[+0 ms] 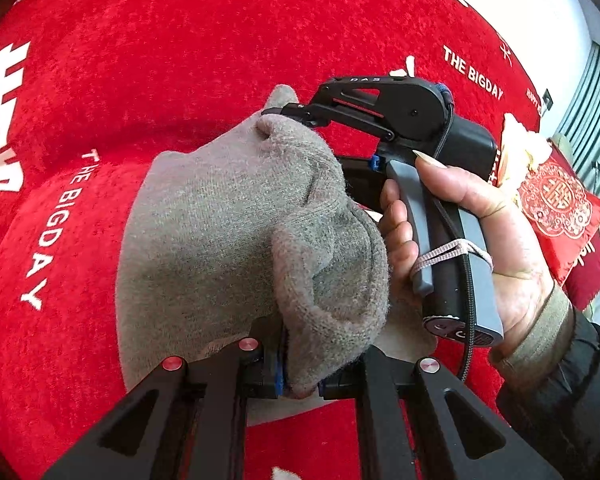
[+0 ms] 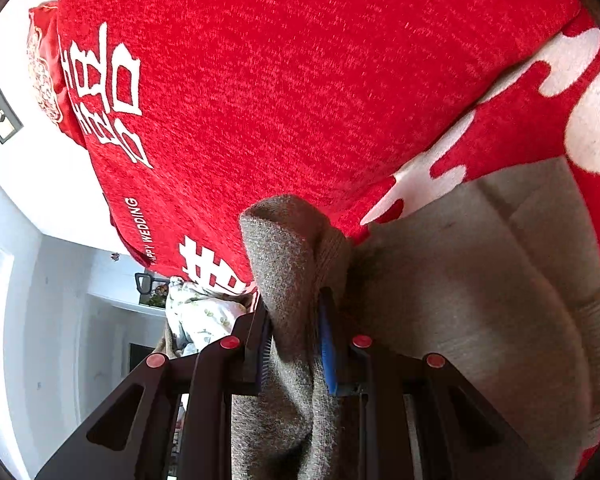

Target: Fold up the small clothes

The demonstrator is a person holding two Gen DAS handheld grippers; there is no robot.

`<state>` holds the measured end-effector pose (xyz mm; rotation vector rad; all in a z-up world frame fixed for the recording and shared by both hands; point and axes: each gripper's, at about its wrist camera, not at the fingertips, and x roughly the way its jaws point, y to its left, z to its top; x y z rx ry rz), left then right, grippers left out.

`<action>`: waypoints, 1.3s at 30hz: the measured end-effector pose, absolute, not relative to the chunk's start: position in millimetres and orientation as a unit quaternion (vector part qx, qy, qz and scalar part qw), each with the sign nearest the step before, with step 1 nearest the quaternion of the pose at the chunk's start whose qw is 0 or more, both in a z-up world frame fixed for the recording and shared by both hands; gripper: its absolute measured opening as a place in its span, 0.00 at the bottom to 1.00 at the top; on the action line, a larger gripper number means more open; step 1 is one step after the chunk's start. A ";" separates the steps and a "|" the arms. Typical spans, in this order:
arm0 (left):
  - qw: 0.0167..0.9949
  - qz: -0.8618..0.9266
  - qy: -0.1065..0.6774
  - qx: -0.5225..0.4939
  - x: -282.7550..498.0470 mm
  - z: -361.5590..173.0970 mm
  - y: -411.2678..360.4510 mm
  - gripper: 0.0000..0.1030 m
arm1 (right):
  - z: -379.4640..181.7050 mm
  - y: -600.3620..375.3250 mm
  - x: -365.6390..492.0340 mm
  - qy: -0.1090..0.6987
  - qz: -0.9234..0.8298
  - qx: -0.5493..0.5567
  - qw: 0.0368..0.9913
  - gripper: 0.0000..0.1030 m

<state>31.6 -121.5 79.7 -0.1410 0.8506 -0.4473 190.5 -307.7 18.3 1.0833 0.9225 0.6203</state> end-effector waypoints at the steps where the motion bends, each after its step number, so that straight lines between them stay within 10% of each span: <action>1: 0.884 -0.218 0.409 -0.063 31.2 80.5 -127.0 0.11 | 17.1 -313.2 189.5 0.415 0.282 0.488 0.715 0.22; 39: 0.855 -0.231 0.464 0.025 43.7 58.3 -216.7 0.11 | -29.1 -388.8 196.7 0.443 0.258 0.456 0.727 0.22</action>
